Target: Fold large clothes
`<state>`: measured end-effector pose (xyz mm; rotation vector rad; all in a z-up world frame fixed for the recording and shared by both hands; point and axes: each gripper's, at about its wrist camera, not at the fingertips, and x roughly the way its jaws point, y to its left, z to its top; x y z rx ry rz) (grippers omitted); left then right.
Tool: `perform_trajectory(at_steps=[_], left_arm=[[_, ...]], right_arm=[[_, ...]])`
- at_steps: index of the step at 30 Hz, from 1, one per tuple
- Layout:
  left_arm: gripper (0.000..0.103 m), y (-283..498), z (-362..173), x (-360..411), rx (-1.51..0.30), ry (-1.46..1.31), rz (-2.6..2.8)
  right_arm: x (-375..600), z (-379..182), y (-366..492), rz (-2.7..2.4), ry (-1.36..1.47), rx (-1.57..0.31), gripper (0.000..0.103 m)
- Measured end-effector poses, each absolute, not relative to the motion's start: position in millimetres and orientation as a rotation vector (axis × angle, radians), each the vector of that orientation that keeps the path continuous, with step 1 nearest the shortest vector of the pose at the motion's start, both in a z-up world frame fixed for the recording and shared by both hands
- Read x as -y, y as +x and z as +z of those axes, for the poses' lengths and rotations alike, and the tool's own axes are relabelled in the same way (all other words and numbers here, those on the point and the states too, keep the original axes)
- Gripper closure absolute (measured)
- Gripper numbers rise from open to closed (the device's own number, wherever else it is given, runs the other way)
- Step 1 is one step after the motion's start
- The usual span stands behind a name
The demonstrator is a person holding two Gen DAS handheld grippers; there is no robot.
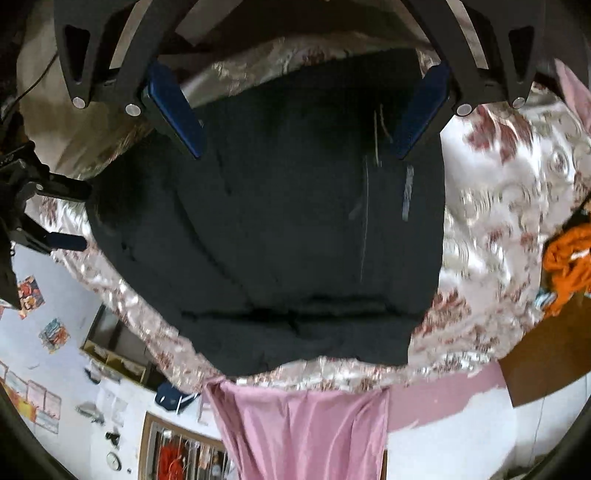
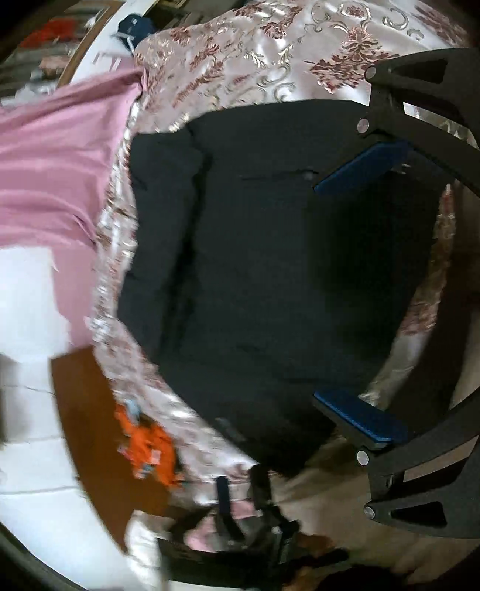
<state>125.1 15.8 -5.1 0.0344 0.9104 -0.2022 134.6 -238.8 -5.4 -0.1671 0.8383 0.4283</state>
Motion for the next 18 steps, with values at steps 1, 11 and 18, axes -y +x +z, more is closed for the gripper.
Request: perform_trajectory(at_steps=[1,11,18], left_arm=[[0.000,123,-10,-16,-0.922,0.037,-0.184],[0.000,112,-69,-12,-1.129,0.041,-0.098],[0.000,112,-79,-7,-1.156,0.044,-0.106]], right_arm=[[237,-9,133,0.435,-0.182,-0.855,0.002],[207,-38,113,0.399,-0.564,-0.933,0.002],[192,-70,114,0.383,-0.727,-0.978,0.002]])
